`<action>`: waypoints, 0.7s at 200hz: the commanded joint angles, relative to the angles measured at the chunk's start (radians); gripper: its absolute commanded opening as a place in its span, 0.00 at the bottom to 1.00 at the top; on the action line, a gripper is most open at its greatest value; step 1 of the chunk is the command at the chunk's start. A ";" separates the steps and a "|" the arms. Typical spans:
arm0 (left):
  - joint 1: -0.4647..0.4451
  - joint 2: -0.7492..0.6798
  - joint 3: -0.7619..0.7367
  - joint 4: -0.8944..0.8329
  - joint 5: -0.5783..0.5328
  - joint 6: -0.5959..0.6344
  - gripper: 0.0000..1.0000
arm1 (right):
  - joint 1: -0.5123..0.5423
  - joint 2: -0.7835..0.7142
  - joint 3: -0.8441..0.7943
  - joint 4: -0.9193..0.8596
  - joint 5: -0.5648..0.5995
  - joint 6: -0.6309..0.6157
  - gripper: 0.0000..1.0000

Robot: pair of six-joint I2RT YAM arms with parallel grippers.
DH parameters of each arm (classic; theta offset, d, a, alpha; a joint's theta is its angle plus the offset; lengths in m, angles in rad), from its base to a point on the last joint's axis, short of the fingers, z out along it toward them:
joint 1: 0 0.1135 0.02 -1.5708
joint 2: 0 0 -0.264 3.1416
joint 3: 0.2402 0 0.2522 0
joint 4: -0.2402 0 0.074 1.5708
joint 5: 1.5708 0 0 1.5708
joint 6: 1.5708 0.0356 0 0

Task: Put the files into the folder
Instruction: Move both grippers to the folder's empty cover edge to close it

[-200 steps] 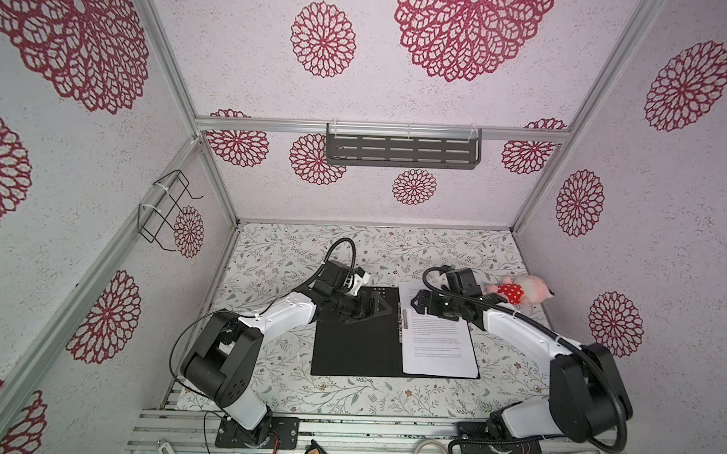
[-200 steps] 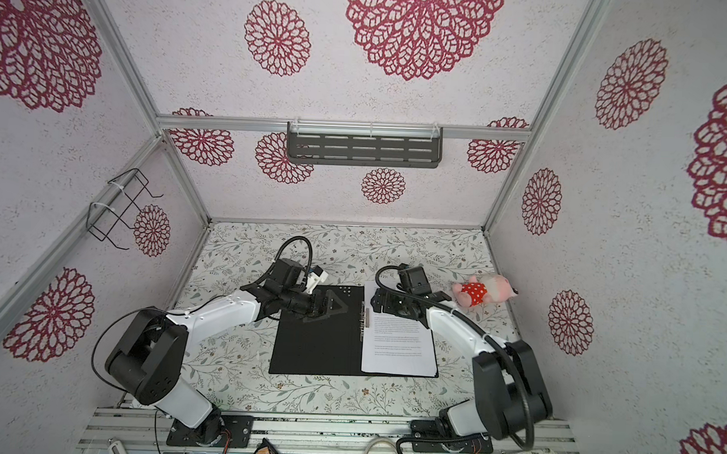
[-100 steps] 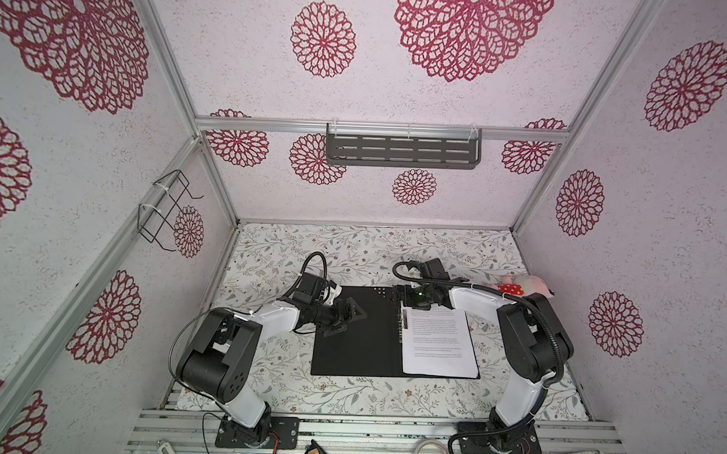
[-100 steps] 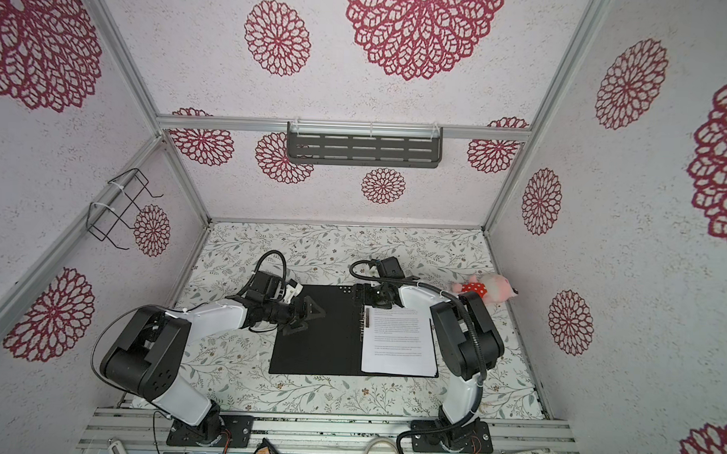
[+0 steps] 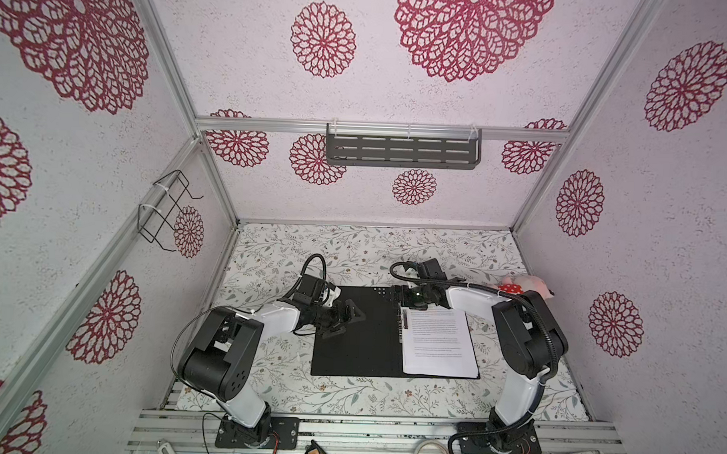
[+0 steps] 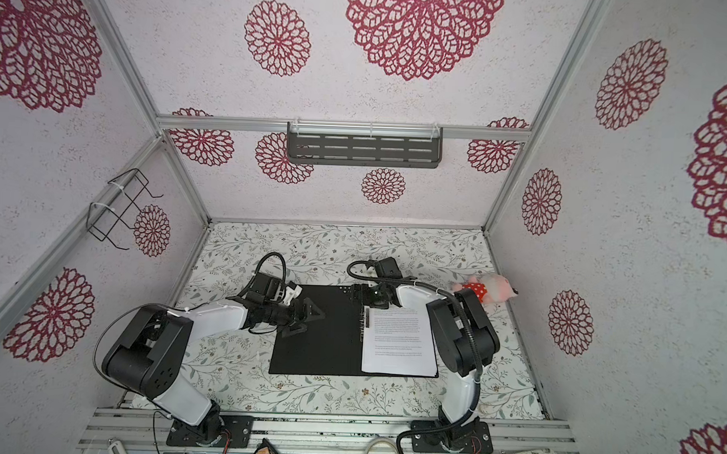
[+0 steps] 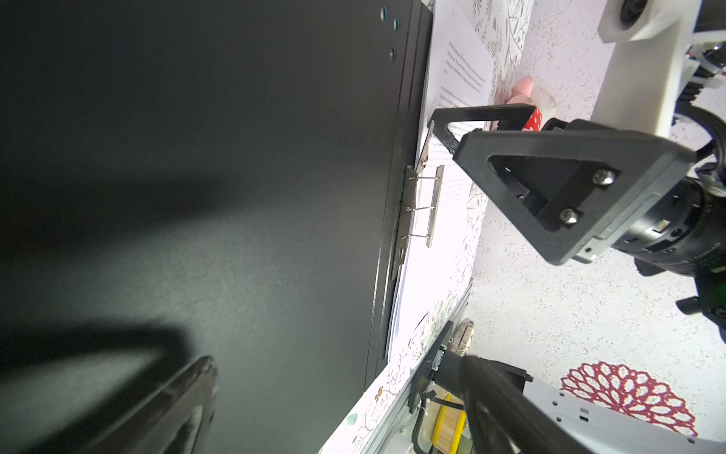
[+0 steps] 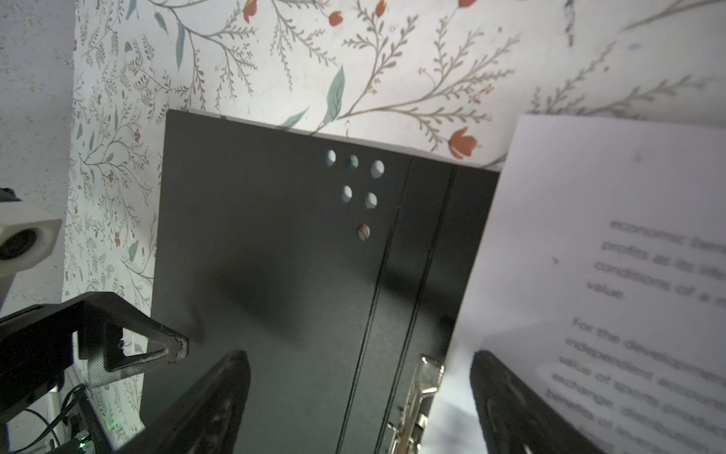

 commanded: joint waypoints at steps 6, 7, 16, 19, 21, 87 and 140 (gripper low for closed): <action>0.009 0.010 -0.003 0.009 -0.011 0.003 0.99 | 0.004 0.023 0.033 0.025 -0.053 -0.015 0.91; 0.010 0.010 -0.003 0.009 -0.011 0.003 0.99 | 0.004 0.023 0.033 0.026 -0.053 -0.015 0.91; 0.010 0.010 -0.003 0.009 -0.012 0.001 0.99 | 0.005 0.027 0.036 0.029 -0.058 -0.014 0.91; 0.010 0.010 -0.003 0.009 -0.012 0.001 0.99 | 0.005 0.029 0.037 0.027 -0.058 -0.014 0.91; 0.010 0.010 -0.003 0.009 -0.013 0.001 0.98 | 0.005 0.030 0.038 0.027 -0.059 -0.014 0.91; 0.009 0.005 0.000 0.004 -0.017 0.003 0.99 | 0.002 0.043 0.042 0.053 -0.118 0.005 0.90; 0.011 0.010 0.002 0.002 -0.021 0.004 0.99 | 0.001 -0.032 0.028 0.044 -0.138 0.006 0.90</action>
